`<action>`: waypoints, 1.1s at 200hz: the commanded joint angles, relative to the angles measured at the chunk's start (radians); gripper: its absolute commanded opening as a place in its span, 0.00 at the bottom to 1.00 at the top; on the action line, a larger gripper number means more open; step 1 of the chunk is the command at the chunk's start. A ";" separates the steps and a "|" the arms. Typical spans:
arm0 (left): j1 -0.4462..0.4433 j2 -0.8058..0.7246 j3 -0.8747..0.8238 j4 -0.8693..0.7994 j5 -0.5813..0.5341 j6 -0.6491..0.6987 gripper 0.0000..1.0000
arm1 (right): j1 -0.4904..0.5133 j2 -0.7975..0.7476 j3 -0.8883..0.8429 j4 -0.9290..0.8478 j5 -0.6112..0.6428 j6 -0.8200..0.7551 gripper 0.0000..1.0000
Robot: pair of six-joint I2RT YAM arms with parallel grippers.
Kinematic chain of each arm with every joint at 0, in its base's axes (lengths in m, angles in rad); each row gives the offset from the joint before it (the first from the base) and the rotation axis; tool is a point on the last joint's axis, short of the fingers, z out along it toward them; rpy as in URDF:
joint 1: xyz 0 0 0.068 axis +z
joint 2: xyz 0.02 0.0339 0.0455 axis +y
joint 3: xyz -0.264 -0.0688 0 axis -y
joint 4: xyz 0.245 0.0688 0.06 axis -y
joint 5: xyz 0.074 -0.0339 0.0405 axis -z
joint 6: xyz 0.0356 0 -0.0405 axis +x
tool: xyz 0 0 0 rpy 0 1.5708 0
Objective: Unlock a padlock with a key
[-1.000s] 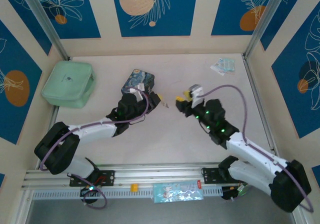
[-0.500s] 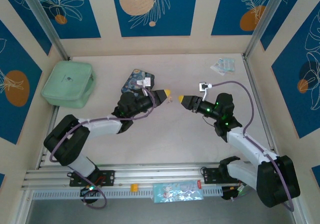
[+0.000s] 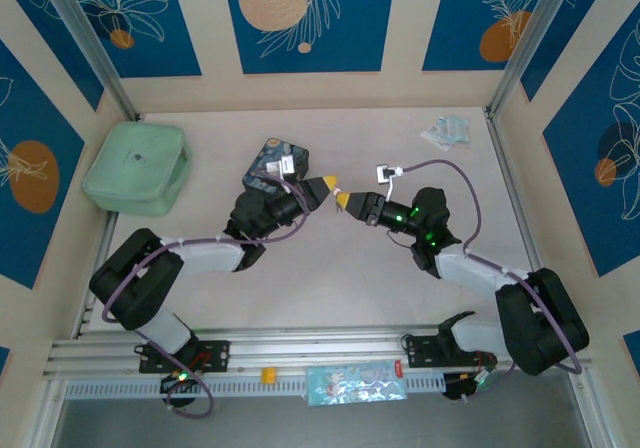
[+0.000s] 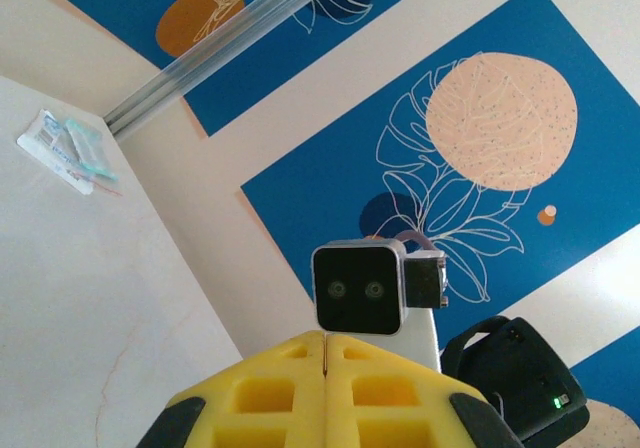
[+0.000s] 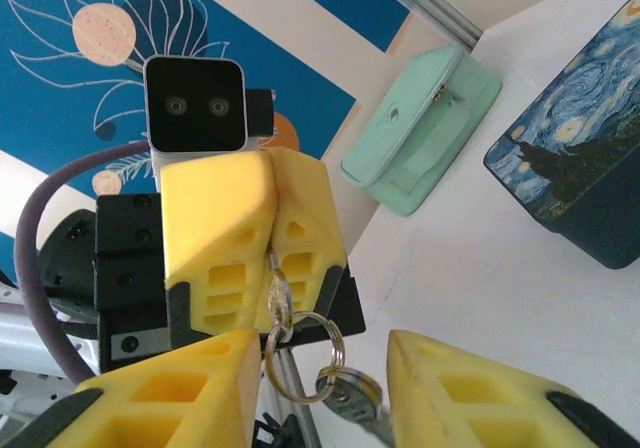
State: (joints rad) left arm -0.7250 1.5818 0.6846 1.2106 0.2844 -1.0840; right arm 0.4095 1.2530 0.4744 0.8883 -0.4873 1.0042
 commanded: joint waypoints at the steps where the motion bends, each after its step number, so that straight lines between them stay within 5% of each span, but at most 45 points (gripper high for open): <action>1: -0.010 0.006 -0.016 0.077 -0.034 -0.014 0.00 | 0.005 0.014 0.043 0.079 -0.015 0.015 0.35; 89: -0.026 0.042 -0.025 0.148 -0.062 -0.065 0.00 | 0.022 0.066 0.071 0.114 -0.020 0.026 0.26; 164: -0.030 0.026 -0.036 0.144 -0.088 -0.063 0.00 | 0.010 0.087 0.063 0.140 -0.027 0.032 0.00; 171: -0.028 0.020 -0.043 0.143 -0.096 -0.059 0.16 | 0.006 0.086 0.063 0.132 -0.030 0.025 0.00; 192: -0.010 -0.041 -0.074 0.057 -0.130 -0.015 0.97 | -0.008 0.065 0.067 0.048 -0.035 -0.026 0.00; 220: 0.020 -0.202 -0.088 -0.325 -0.225 0.107 1.00 | -0.005 -0.009 0.084 -0.173 -0.019 -0.165 0.00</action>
State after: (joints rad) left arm -0.7288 1.5211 0.6018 1.1667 0.1604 -1.1030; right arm 0.4053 1.3121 0.5209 0.8902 -0.5053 0.9733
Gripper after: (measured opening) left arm 0.965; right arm 0.061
